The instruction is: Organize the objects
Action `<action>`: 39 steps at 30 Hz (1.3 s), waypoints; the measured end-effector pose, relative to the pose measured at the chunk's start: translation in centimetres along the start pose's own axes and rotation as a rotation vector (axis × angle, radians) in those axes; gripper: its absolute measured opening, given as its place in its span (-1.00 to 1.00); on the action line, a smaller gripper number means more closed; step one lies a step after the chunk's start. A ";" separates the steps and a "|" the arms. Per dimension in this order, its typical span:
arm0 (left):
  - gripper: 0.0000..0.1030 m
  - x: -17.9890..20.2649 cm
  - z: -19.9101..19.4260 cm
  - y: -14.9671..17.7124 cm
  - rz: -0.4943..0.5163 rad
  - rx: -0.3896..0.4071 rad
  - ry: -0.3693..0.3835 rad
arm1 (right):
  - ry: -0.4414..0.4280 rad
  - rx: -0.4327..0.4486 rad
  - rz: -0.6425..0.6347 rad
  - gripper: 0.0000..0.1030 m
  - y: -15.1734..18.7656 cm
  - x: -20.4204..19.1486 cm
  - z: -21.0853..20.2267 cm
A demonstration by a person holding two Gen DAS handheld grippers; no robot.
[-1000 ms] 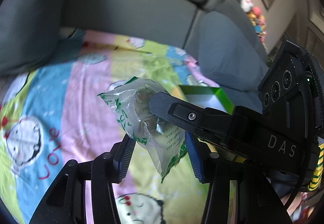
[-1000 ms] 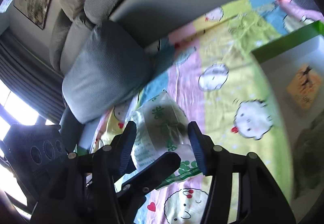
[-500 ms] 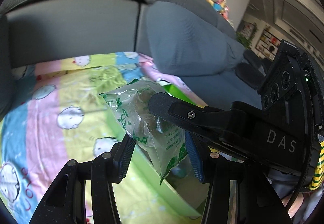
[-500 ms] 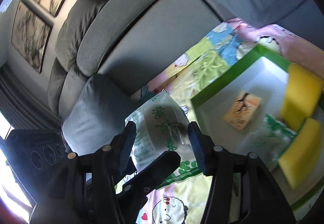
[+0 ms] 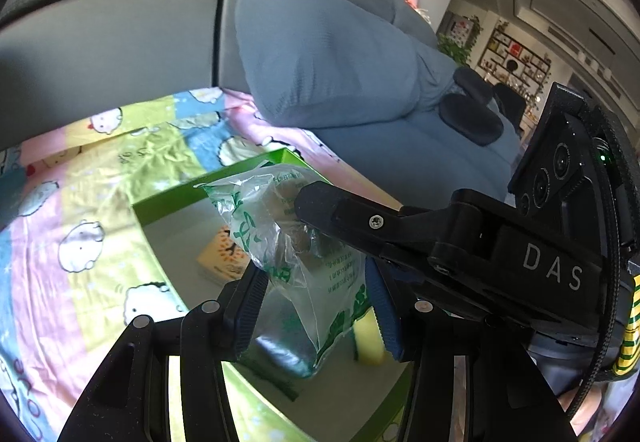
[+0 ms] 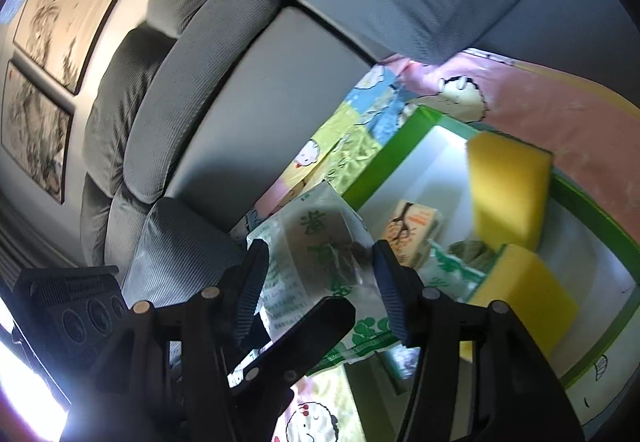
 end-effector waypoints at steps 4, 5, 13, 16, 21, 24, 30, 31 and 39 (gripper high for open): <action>0.00 0.3 0.9 0.4 -0.003 -0.019 0.015 | 0.032 0.005 0.024 0.04 -0.2 1.0 -0.2; 0.00 0.3 1.1 0.5 -0.005 -0.025 0.019 | 0.042 0.006 0.029 0.04 -0.2 1.3 -0.2; 0.00 0.2 2.0 1.2 -0.027 -0.051 0.036 | 0.093 -0.001 0.054 0.04 -0.1 2.4 -0.1; 0.00 0.1 2.1 1.4 -0.037 -0.058 0.044 | 0.106 -0.003 0.059 0.04 0.0 2.7 -0.1; 0.00 0.1 2.6 1.6 -0.053 -0.071 0.053 | 0.133 -0.008 0.064 0.04 0.1 3.0 -0.1; 0.00 -0.1 2.8 1.7 -0.063 -0.075 0.062 | 0.148 -0.012 0.063 0.04 0.2 3.1 0.0; 0.00 -0.4 3.0 1.9 -0.077 -0.080 0.072 | 0.167 -0.011 0.057 0.04 0.3 3.1 0.1; 0.00 -0.4 3.1 2.0 -0.081 -0.081 0.074 | 0.169 -0.012 0.056 0.04 0.3 3.1 0.1; 0.00 -1.0 3.5 2.3 -0.108 -0.092 0.078 | 0.201 -0.017 0.037 0.04 0.4 3.2 0.5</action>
Point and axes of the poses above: each gripper's, at about its wrist camera, not at the fingertips, and z roughly the way its jaws point, x to its right, y to its underside, the point moved 2 cm from there along z, roughly the way its jaws point, and after that the axes turned 10 degrees about x, right-handed, at the moved point
